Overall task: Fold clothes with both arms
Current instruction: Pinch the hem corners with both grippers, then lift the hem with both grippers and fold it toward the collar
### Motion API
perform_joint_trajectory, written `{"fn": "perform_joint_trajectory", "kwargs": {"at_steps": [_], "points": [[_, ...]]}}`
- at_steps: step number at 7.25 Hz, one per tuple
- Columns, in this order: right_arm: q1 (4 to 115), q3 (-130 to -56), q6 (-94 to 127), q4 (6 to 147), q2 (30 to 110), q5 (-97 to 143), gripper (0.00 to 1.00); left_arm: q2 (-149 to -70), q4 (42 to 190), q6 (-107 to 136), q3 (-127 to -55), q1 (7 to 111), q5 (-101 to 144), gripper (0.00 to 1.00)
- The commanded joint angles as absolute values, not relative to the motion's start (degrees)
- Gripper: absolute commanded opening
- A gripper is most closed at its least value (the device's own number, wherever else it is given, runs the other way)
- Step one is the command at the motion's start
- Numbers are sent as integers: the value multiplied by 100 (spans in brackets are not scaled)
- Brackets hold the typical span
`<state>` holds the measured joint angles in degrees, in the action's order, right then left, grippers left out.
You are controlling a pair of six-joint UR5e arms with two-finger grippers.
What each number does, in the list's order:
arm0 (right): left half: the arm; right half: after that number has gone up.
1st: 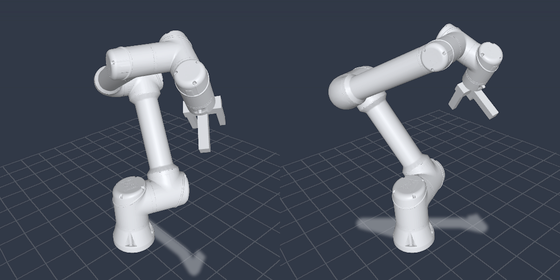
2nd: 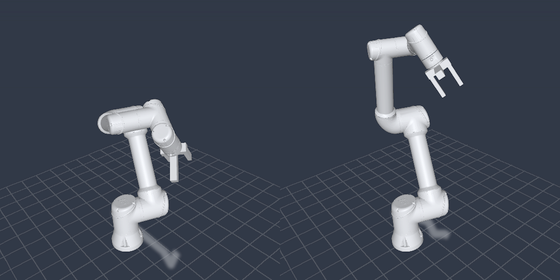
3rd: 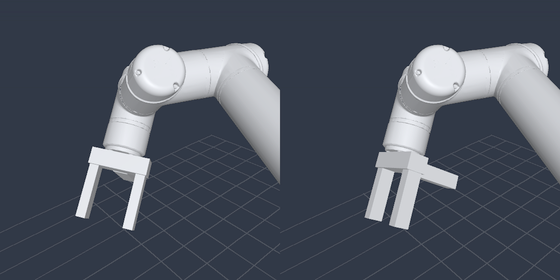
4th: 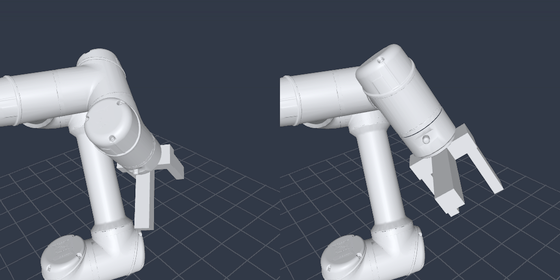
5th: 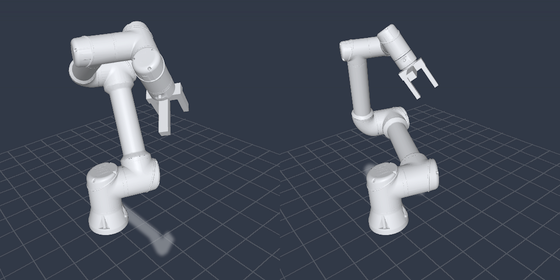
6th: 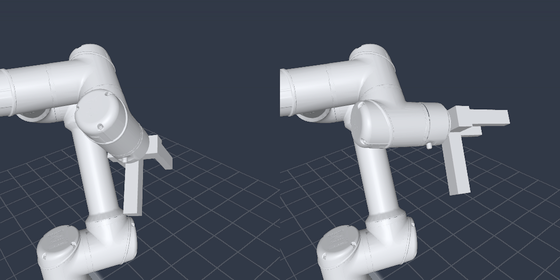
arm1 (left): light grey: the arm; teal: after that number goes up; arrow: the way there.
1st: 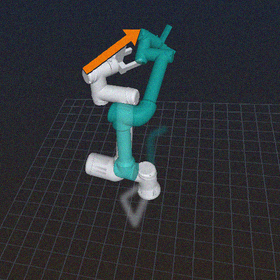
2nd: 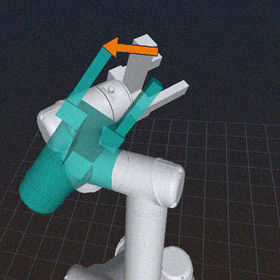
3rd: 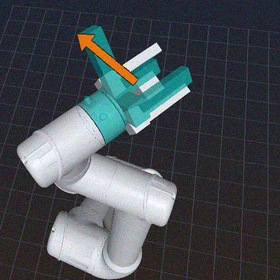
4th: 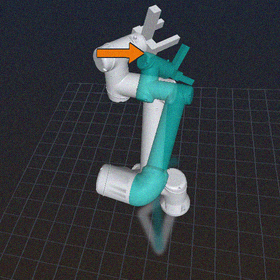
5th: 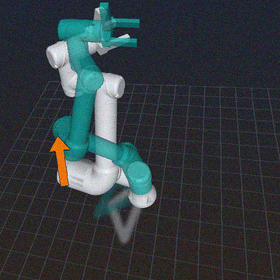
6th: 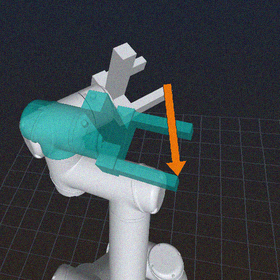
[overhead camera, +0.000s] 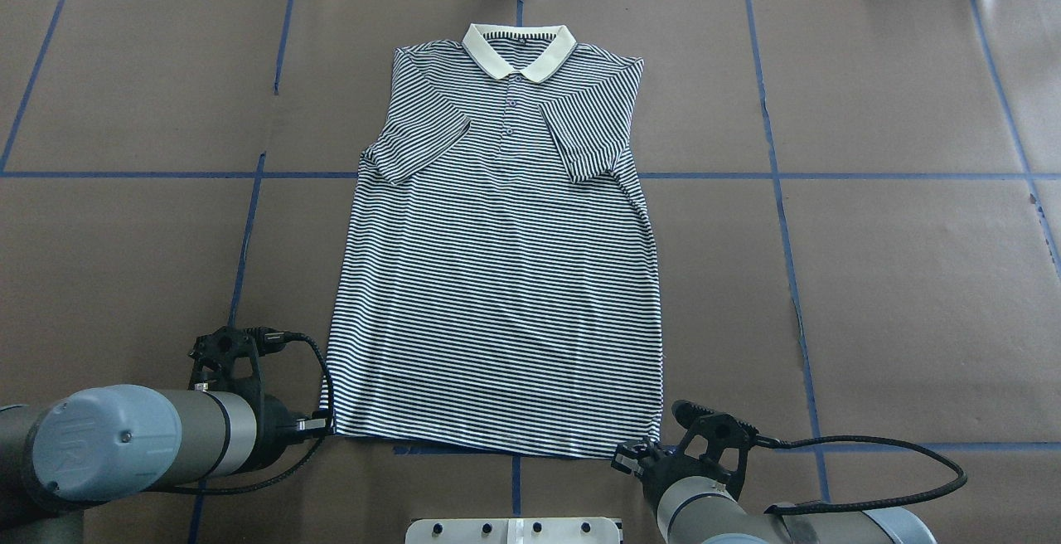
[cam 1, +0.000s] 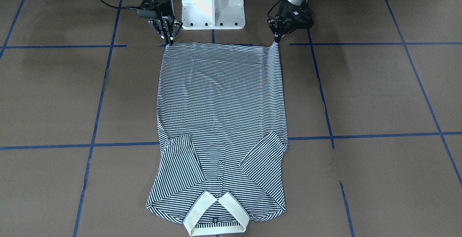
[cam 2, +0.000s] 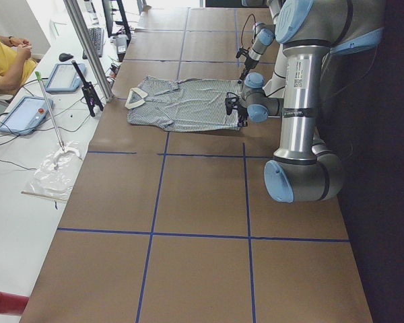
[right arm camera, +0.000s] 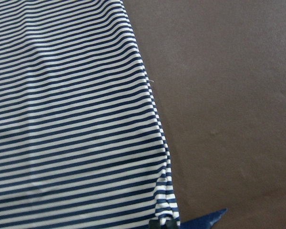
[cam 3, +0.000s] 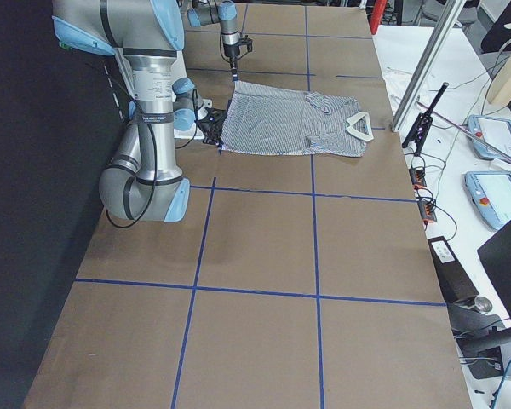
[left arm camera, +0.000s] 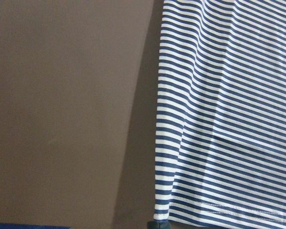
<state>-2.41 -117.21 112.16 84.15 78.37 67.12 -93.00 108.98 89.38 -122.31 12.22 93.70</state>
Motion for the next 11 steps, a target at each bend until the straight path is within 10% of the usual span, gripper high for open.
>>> {"fn": "perform_joint_trajectory", "kwargs": {"at_steps": [1, 6, 11], "points": [[-159, -11847, 11215, 8420, 7840, 6706, 0, -9308, 10890, 8947, -12234, 1213, 9360, 0], [-350, -15392, 11215, 11561, 7858, 7373, 0, -9682, 7413, 8921, -15380, 1265, 10236, 0], [1039, -14341, 10349, 11734, 6579, 7760, 0, -11161, 6811, 6873, -14111, 3243, 10701, 0]]}}
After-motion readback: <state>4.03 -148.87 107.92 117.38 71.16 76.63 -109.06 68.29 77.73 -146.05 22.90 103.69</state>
